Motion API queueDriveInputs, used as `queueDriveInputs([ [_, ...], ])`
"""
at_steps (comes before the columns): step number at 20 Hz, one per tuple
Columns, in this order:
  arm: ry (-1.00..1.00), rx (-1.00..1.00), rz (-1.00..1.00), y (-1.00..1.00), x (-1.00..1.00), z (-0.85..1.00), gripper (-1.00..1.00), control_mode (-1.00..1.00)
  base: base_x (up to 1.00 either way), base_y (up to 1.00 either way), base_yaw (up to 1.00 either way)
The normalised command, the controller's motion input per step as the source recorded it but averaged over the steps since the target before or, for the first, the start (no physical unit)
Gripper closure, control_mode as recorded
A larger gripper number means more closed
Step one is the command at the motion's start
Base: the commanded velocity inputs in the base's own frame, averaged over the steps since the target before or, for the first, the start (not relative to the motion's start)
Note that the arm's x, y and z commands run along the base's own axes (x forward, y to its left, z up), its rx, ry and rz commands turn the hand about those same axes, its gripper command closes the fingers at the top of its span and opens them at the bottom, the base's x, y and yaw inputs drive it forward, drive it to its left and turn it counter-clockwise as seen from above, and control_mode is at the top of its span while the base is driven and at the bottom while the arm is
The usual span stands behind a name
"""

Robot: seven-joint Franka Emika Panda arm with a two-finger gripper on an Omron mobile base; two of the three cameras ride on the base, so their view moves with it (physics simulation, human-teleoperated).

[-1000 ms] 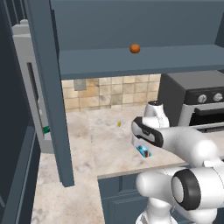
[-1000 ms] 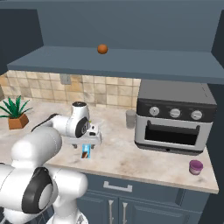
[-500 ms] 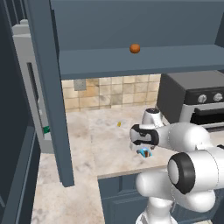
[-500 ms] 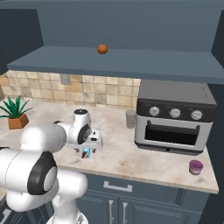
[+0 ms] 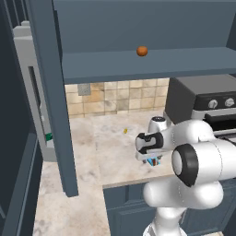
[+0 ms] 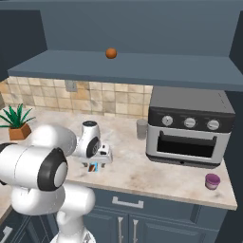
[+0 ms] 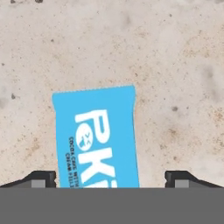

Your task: Pick the bar and jam from the counter and place them in the cabinets closest to them.

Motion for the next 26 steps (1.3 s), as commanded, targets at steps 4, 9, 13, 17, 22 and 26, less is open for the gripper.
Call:
queueDriveInputs([
  [4, 0.0, 0.0, 0.0, 0.0, 0.0, -0.2, 1.0, -1.0, 0.0, 0.0, 0.0],
  [9, 0.0, 0.0, 0.0, 0.0, 0.0, 0.0, 1.0, -1.0, 0.0, 0.0, 0.0],
  [13, -0.05, 0.03, 0.0, -0.04, -0.05, 0.31, 1.0, -1.0, 0.0, 0.0, 0.0],
  [17, -0.09, 0.04, 0.0, -0.04, -0.08, 0.7, 1.0, -1.0, 0.0, 0.0, 0.0],
  [22, -0.08, 0.01, 0.0, -0.05, -0.14, 0.83, 1.0, -1.0, 0.0, 0.0, 0.0],
  [26, -0.02, 0.0, 0.0, -0.05, -0.22, 0.87, 1.0, -1.0, 0.0, 0.0, 0.0],
])
